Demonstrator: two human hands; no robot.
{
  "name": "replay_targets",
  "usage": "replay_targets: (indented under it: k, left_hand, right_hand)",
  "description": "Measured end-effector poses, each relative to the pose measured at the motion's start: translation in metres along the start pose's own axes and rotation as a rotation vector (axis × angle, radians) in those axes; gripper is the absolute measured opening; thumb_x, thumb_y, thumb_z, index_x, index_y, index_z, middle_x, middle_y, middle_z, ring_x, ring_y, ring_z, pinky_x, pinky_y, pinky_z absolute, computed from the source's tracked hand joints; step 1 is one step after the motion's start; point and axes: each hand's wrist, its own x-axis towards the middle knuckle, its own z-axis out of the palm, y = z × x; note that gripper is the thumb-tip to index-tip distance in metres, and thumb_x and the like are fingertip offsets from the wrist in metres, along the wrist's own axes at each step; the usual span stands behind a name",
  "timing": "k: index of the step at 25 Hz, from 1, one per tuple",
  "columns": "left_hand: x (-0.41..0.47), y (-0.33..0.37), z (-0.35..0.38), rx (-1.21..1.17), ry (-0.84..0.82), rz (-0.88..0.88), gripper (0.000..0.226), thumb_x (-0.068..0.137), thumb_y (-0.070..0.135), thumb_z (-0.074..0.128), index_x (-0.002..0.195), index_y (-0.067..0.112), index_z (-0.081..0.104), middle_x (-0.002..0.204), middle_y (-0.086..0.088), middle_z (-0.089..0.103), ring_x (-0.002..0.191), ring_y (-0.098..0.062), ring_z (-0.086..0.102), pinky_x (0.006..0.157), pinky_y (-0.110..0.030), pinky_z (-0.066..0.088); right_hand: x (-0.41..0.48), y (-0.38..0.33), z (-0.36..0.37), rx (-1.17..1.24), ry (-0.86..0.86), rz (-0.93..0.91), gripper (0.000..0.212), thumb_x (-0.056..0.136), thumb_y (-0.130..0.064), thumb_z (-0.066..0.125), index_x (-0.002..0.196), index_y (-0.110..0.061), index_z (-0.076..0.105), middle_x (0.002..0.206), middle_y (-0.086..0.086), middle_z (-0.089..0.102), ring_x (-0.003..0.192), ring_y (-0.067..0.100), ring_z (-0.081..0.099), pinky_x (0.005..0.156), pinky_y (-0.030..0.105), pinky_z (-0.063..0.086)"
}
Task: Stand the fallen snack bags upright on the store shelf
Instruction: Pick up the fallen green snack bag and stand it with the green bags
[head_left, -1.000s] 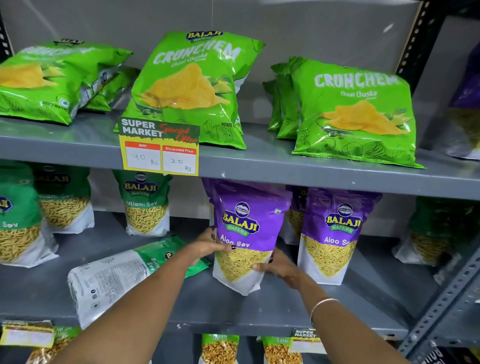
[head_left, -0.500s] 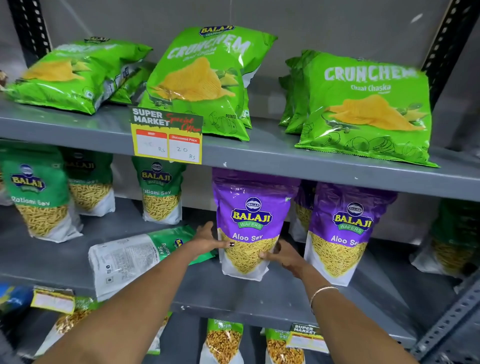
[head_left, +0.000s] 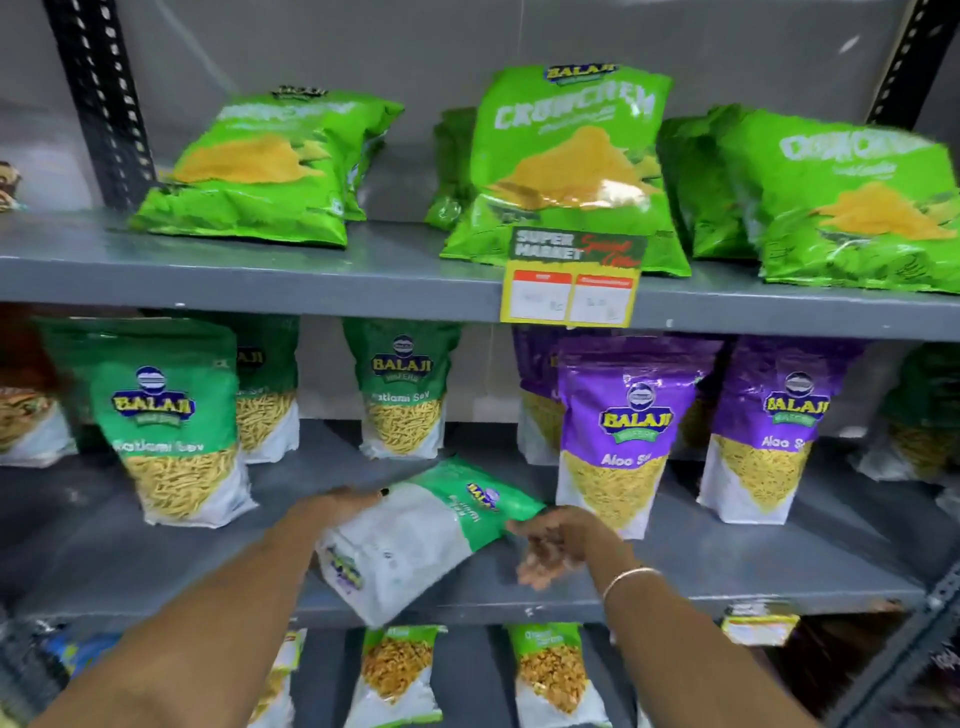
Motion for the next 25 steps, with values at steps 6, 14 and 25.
replay_targets:
  k: [6,14,25]
  left_hand:
    - [-0.014,-0.012,-0.021,-0.21,-0.165,0.016,0.088,0.058,0.055,0.077,0.126,0.004,0.055,0.127,-0.017,0.06,0.112,-0.03,0.06,0.099,-0.038,0.048]
    - [-0.037,0.017,-0.042,-0.298,-0.28,0.117,0.024,0.077,0.013,0.072,0.079,0.016,0.049,0.084,0.001,0.059,0.076,-0.011,0.055,0.066,-0.025,0.047]
    - [-0.012,-0.012,-0.02,-0.389,0.283,0.205,0.054,0.056,0.001,0.084,0.103,0.002,0.057,0.11,-0.024,0.068,0.089,-0.03,0.063,0.079,-0.04,0.051]
  right_hand:
    - [0.01,-0.006,0.105,0.668,0.216,-0.311,0.014,0.09,-0.019,0.051,0.078,-0.013,0.054,0.045,0.002,0.067,0.039,0.017,0.064,0.037,0.028,0.052]
    - [-0.05,-0.065,0.1,0.566,0.555,-0.604,0.018,0.078,-0.006,0.069,0.093,0.002,0.061,0.084,0.007,0.06,0.068,0.019,0.056,0.059,0.033,0.047]
    - [0.007,-0.091,0.108,0.146,0.675,-0.793,0.054,0.069,-0.003,0.077,0.115,0.001,0.05,0.11,0.012,0.065,0.093,0.018,0.057,0.079,0.026,0.046]
